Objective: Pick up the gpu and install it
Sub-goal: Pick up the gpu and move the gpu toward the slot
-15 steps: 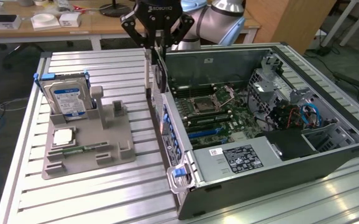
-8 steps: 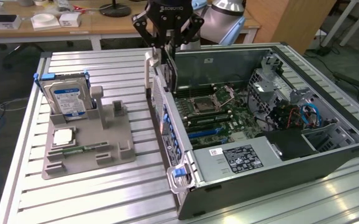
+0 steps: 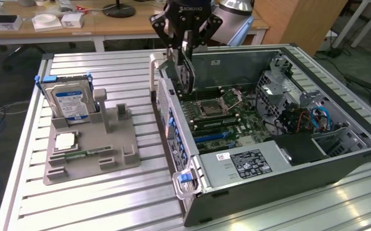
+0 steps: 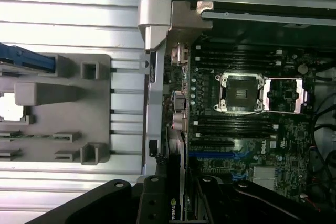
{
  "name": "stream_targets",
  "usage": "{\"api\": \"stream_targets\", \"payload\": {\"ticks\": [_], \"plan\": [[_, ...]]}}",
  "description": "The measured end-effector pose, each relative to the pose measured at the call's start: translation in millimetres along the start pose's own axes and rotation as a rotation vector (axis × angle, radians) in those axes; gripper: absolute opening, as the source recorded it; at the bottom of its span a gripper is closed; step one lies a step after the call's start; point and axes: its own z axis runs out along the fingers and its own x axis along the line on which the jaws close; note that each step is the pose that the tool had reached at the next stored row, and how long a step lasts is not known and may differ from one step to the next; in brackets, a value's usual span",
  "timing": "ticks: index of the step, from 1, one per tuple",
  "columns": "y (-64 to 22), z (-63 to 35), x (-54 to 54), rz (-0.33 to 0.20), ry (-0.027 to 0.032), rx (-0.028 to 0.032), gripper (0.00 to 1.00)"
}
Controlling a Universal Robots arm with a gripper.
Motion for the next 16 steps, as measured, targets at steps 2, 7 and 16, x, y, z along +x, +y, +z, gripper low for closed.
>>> {"api": "stream_targets", "payload": {"ticks": [2, 7, 16], "plan": [[-0.1, 0.1, -5.8, 0.000, 0.0000, 0.0000, 0.26], [-0.5, 0.5, -21.1, 0.000, 0.0000, -0.0001, 0.26], [-1.1, 1.0, -47.9, 0.000, 0.0000, -0.0001, 0.26]]}}
